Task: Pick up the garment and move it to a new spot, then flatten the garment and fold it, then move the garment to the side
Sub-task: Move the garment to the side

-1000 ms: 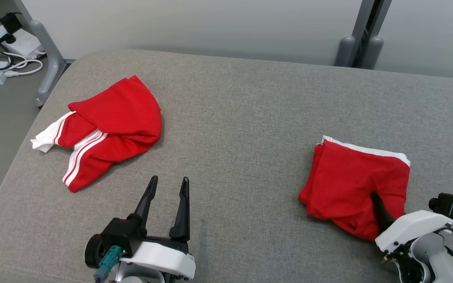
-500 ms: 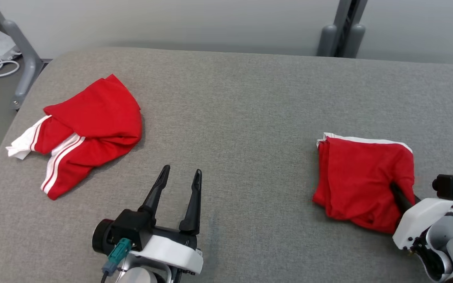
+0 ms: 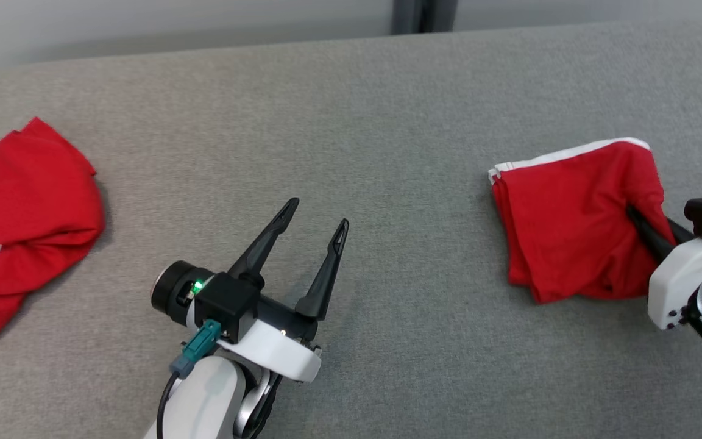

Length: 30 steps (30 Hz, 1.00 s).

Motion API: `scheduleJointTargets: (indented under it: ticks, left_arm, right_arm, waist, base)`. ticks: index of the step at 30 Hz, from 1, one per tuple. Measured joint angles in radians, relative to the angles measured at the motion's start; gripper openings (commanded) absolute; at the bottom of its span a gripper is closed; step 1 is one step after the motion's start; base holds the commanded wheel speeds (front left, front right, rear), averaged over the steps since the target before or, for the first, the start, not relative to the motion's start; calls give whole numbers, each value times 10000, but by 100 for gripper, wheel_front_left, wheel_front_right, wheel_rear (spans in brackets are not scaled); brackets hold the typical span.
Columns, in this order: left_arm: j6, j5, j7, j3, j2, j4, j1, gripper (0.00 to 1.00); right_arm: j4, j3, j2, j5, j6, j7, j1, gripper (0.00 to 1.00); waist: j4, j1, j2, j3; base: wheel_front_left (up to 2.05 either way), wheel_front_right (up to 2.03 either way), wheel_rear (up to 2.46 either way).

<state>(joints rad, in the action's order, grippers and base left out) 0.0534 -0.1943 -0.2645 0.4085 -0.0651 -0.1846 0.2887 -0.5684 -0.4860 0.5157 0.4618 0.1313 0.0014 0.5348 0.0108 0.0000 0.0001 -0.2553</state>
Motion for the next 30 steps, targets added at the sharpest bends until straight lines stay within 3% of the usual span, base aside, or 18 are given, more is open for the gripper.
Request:
scheduleJointTargets:
  ticks: [7,18,29,30]
  left_arm:
    - [107,38,2,-81,82,430,848,100]
    - [201,688,2,754,134,1076,1783,100]
    - [201,802,2,803,98,1216,1919,100]
    - [194,800,2,792,98,1218,1918,100]
  right_arm:
    - [-314,-341,736,-79,-2,-784,1217,0]
    - [-1628,-460,2015,-389,0,-1728,3075,0]
    - [-3528,-188,2171,-575,0,-2224,3992,0]
    - [-3626,-198,2144,-594,0,-2268,4028,7]
  waist:
    - [-858,0,0,-1198]
    - [-1810,0,0,-3093]
    - [-1830,0,-1,-3701]
    - [-1803,0,0,-3702]
  base:
    - [0,0,0]
    - [0,0,0]
    - [0,0,0]
    - [0,0,0]
